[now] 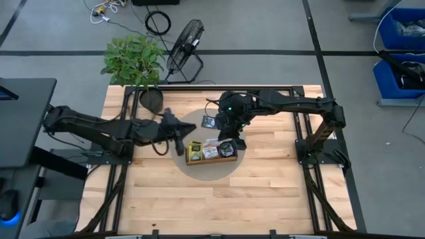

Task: Pick & Place Tea
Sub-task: Put the orange tea bag into the middle section of the wooden organizer

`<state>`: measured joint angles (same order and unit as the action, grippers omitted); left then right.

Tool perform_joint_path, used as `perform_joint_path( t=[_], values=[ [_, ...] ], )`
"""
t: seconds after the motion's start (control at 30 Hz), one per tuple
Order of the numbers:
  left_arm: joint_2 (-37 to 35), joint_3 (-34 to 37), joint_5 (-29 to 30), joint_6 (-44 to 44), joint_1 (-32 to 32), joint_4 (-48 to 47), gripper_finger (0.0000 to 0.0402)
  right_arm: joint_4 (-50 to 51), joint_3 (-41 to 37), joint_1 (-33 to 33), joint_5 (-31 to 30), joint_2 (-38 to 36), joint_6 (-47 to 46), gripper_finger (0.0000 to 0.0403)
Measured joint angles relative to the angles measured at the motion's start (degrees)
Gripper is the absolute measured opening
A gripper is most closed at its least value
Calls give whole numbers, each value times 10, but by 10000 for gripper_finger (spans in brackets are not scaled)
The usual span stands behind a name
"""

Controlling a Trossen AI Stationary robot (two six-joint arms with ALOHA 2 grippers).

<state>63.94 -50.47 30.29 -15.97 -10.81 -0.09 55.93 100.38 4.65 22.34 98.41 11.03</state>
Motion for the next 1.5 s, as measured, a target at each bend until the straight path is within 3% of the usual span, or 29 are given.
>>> perform_joint_path(
  t=[0.13, 0.6, 0.97, 1.13, 1.5],
  values=[
    [-28, 0, 27, 14, 4, -4, 45, -3, 0, -7, 52, 28, -16, 0],
    [-36, 0, 28, -29, 3, -51, 46, -47, -2, -9, 86, 119, -8, 0],
    [-36, 0, 27, -29, 3, -60, 46, -140, -107, 20, 109, 111, -58, 0],
    [-36, 0, 27, -29, 3, -63, 46, -169, -136, 23, 104, 111, -66, 0],
    [-36, 0, 32, -29, 4, -62, 46, -196, -156, 49, 2, 111, -70, 0]
  ],
)
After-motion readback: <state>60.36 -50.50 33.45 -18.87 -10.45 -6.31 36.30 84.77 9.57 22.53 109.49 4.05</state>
